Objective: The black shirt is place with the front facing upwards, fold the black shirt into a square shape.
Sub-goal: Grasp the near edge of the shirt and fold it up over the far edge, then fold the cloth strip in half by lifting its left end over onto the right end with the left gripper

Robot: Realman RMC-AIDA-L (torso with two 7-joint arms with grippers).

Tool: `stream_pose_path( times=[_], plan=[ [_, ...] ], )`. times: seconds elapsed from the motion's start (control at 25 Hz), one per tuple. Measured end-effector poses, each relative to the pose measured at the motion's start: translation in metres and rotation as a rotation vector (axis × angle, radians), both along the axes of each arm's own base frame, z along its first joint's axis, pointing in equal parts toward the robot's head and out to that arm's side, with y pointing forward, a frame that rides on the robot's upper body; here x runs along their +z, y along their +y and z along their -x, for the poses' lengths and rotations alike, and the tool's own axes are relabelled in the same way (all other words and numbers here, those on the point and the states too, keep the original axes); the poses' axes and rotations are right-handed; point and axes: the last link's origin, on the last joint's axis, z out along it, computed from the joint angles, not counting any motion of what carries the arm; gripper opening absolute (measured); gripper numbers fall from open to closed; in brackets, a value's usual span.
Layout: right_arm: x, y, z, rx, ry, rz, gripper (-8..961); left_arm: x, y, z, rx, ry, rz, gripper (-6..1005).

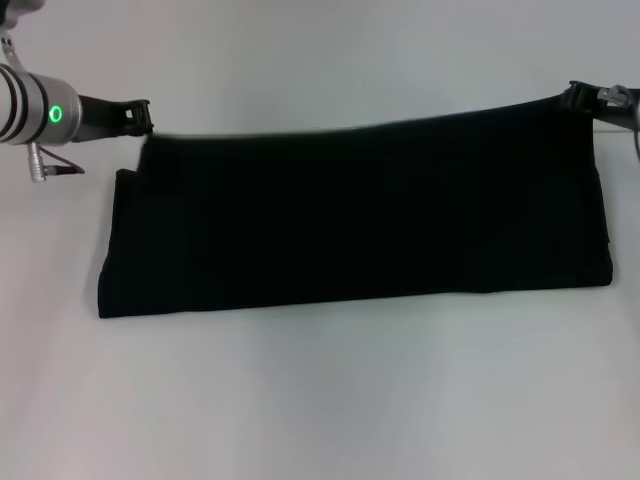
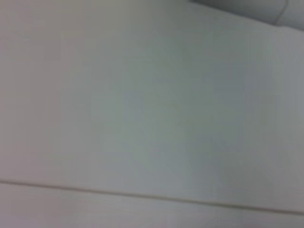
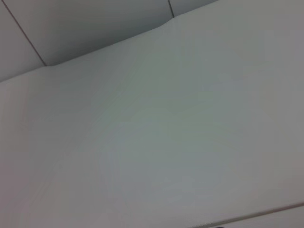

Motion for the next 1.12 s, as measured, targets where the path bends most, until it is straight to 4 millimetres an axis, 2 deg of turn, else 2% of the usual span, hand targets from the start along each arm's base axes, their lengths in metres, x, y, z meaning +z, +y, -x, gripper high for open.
stream_pose_path(
  times=[0.12,0.24,0.36,0.52,0.64,0.72,0.76,0.88,1.0,1.12],
  plan=[
    [0.011,0.004,-0.003,0.003,-0.027,-0.022,100,0.001,0.001,0.001,0.001,0.001,-0.017,19],
    [0.030,0.009,-0.006,0.004,-0.048,-0.058,228,0.007,0.003,0.001,0.004,-0.011,-0.039,19],
    [0.050,0.011,-0.008,0.007,-0.050,-0.060,342,0.013,0.002,0.003,0.016,-0.036,-0.047,209],
    [0.066,0.005,-0.006,0.021,0.012,0.005,456,0.019,-0.006,0.010,0.051,-0.102,-0.028,362],
    [0.069,-0.012,-0.002,0.052,0.124,0.094,541,0.025,-0.022,0.019,0.075,-0.208,-0.005,481],
    [0.069,-0.027,-0.004,0.072,0.217,0.149,617,0.029,-0.046,0.032,0.086,-0.354,0.045,563],
    [0.068,-0.034,-0.005,0.081,0.256,0.172,664,0.029,-0.046,0.032,0.086,-0.354,0.045,603],
    [0.066,-0.060,-0.019,0.112,0.383,0.213,807,0.031,-0.077,0.052,0.116,-0.518,0.072,725],
    [0.064,-0.085,-0.038,0.119,0.512,0.192,833,0.030,-0.110,0.072,0.165,-0.683,0.079,846],
    [0.063,-0.105,-0.057,0.104,0.598,0.145,851,0.025,-0.132,0.081,0.203,-0.785,0.094,830]
  ],
)
